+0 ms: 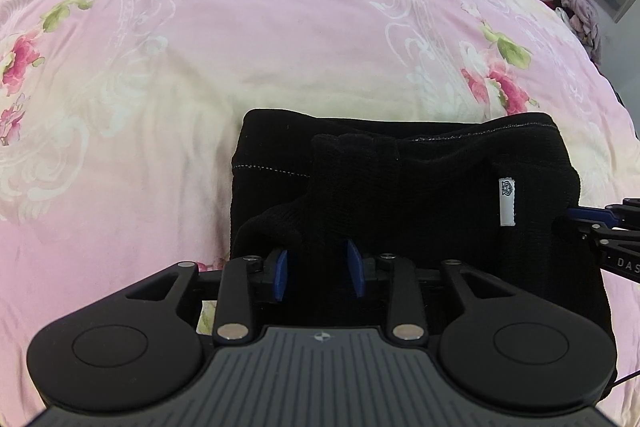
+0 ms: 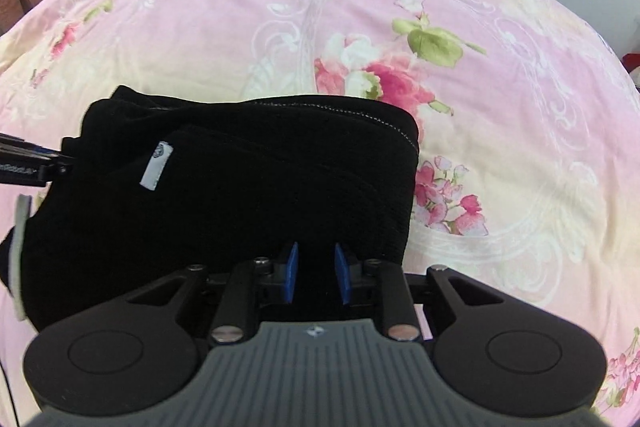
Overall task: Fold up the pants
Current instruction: 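Open both tools and release the folded sweatpants on the bed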
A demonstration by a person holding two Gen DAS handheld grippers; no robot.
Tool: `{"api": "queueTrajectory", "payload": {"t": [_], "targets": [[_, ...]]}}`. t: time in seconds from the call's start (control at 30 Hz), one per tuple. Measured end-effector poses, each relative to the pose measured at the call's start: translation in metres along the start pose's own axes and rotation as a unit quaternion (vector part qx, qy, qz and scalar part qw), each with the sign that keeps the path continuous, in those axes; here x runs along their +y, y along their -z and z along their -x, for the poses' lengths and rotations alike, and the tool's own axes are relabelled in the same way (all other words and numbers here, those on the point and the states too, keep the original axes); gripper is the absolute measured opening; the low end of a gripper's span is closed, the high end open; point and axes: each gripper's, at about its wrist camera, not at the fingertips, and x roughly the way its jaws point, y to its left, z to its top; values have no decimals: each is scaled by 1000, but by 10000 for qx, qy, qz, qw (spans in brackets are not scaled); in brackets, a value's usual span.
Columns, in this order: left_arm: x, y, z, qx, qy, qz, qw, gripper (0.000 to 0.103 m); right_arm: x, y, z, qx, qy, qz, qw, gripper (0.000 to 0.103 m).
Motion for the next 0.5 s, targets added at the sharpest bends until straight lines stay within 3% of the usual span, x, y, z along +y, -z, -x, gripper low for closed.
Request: {"api": "queueTrajectory", "payload": {"t": [0.37,0.5], "targets": [[-22,14,47,-438,-433,-257,9978,47,9,10,38,-114,136,-31,9998,20],[-35,29,80,-553,-621,-718,9939,48,19,28,71,-234,66,51,9997,27]]}}
